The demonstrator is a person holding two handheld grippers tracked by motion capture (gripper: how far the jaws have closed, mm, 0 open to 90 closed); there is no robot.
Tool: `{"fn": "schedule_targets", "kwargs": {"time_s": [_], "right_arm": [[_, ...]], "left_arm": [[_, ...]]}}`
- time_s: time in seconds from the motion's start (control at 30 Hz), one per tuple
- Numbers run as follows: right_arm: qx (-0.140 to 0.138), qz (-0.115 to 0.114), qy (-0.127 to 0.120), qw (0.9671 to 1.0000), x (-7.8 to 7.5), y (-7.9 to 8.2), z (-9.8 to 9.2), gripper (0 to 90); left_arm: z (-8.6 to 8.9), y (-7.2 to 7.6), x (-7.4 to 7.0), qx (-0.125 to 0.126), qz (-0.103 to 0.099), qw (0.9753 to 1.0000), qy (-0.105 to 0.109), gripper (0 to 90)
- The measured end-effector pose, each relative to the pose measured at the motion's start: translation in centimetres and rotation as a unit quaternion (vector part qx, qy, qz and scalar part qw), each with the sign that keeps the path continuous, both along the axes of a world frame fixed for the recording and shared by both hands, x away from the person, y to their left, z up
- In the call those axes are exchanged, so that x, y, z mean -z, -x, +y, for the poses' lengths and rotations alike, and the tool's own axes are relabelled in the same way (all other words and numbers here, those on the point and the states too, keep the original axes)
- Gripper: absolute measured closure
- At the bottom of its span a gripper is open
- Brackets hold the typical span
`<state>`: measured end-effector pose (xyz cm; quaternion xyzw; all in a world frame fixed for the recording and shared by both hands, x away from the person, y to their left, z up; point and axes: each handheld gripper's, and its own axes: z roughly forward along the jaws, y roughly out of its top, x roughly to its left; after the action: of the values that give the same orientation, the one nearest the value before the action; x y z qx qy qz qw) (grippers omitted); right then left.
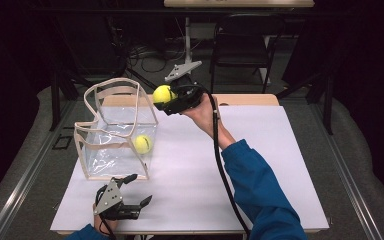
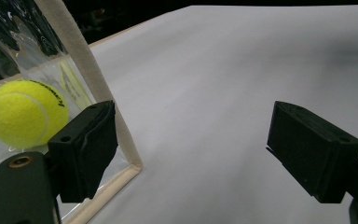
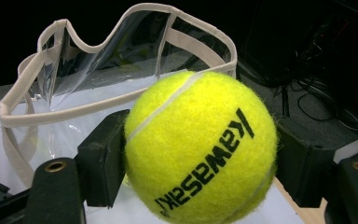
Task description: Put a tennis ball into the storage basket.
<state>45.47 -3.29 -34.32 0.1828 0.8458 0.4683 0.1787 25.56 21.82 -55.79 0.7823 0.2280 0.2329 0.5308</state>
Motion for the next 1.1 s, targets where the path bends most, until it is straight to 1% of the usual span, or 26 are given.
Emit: {"fn": "schedule_targets", "kwargs": {"time_s": [0.4,0.67,1.1], "right_arm": [[-0.002,-0.005,-0.005,1.0,-0.6,-0.2,0.7,26.7],[-0.005,-0.007,-0.003,1.0,-0.8,-0.2,1.3,26.7],[-0.005,-0.016,-0.013,0.9998,-1.3,-0.3,1.8,26.7]], "left_arm": [[0.0,0.0,0.0,0.0,0.0,1.0,0.001,16.0],[0.0,0.0,0.0,0.001,0.0,1.0,0.0,16.0],[0.1,0.0,0.0,0.0,0.0,1.0,0.002,16.0]]}}
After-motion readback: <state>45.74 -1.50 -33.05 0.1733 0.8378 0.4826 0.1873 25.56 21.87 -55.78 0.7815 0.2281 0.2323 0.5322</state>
